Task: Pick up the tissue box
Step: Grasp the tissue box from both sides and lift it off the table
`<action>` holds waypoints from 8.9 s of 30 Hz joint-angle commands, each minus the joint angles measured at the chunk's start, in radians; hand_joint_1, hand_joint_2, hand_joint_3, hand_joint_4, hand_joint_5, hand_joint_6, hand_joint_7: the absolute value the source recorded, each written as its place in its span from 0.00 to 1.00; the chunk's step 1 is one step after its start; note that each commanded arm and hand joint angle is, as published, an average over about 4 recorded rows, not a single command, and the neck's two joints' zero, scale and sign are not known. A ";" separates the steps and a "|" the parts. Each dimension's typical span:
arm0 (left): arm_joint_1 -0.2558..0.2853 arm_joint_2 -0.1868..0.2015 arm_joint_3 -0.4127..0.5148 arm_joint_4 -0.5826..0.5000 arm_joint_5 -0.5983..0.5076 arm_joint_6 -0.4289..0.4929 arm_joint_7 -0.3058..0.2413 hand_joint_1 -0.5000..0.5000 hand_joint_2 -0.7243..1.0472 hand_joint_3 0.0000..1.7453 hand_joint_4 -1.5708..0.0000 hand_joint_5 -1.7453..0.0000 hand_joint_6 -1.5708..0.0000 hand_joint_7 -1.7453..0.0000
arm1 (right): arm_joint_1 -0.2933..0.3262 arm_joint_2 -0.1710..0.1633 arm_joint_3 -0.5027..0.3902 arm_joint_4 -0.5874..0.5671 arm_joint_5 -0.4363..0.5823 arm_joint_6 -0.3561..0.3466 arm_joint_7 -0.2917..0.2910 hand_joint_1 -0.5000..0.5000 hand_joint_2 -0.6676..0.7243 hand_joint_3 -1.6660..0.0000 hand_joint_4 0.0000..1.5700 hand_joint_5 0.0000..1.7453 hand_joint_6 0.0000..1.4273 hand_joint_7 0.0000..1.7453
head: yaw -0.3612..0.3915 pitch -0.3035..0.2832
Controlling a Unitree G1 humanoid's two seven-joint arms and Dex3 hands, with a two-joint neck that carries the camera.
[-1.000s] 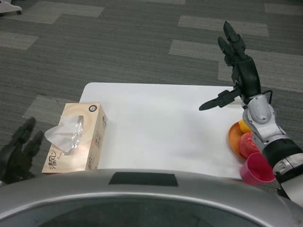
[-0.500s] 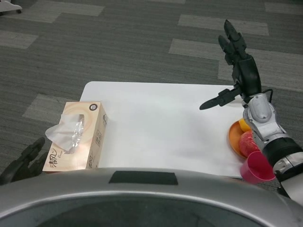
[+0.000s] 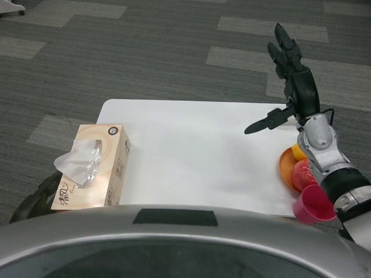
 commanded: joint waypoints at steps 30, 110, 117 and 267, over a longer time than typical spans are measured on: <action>-0.103 -0.033 -0.097 -0.081 -0.040 -0.043 0.019 1.00 0.15 0.05 1.00 1.00 1.00 1.00 | 0.000 0.005 -0.010 0.003 0.008 -0.004 -0.006 0.04 0.64 0.90 0.00 0.00 0.00 0.00 | 0.011 0.018; -0.392 -0.211 -0.488 -0.060 -0.046 -0.041 0.181 1.00 0.15 0.05 1.00 1.00 1.00 1.00 | -0.034 0.013 0.119 0.029 0.000 0.022 0.028 0.08 0.60 0.90 0.00 0.00 0.00 0.00 | -0.007 0.061; -0.392 -0.216 -0.488 -0.060 -0.048 -0.041 0.191 1.00 0.15 0.05 1.00 1.00 1.00 1.00 | -0.133 0.019 0.277 0.162 0.005 0.055 0.072 0.08 0.60 0.90 0.00 0.00 0.00 0.00 | -0.011 0.071; -0.650 -0.250 -0.792 -0.039 0.077 0.029 0.202 1.00 0.24 0.05 1.00 1.00 1.00 1.00 | -0.309 0.154 0.655 0.735 -0.012 0.234 -0.092 0.04 0.47 0.92 0.60 0.22 0.00 0.04 | -0.072 0.073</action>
